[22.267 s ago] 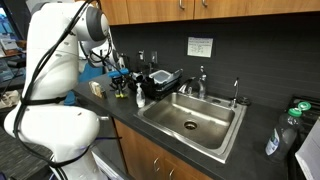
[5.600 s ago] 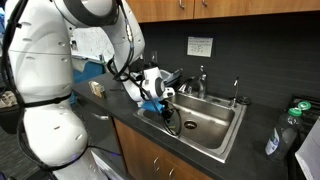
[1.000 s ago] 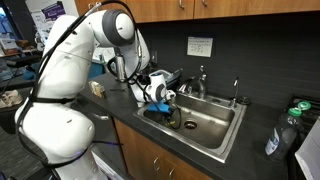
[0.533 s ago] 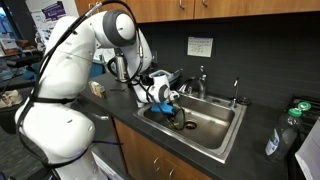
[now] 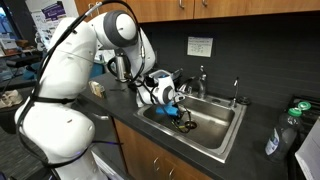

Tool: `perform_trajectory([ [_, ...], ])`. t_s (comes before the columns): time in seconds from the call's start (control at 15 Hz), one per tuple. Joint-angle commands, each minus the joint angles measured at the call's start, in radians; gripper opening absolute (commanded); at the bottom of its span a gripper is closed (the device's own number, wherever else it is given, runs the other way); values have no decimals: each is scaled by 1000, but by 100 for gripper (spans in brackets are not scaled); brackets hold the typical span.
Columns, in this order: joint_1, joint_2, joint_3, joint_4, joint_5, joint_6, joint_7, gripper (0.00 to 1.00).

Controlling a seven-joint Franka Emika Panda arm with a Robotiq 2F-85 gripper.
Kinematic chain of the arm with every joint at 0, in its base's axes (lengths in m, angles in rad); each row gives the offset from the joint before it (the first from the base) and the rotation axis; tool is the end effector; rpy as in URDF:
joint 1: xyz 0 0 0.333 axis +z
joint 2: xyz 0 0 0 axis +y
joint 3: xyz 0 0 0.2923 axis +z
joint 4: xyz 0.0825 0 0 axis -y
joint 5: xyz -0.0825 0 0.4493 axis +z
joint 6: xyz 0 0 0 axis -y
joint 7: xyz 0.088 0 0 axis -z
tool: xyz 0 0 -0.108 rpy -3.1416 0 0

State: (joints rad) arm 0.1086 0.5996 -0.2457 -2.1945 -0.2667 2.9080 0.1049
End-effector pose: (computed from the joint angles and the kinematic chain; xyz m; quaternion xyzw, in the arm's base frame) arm 0.5606 -0.0778 0.0439 0.9923 0.0321 0.0550 0.1067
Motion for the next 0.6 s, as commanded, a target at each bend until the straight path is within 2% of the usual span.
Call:
perform_trajectory([
  [0.0, 24, 23, -11, 7, 0, 10, 4, 4],
  [0.53, 34, 10, 48, 6, 15, 11, -10, 4],
])
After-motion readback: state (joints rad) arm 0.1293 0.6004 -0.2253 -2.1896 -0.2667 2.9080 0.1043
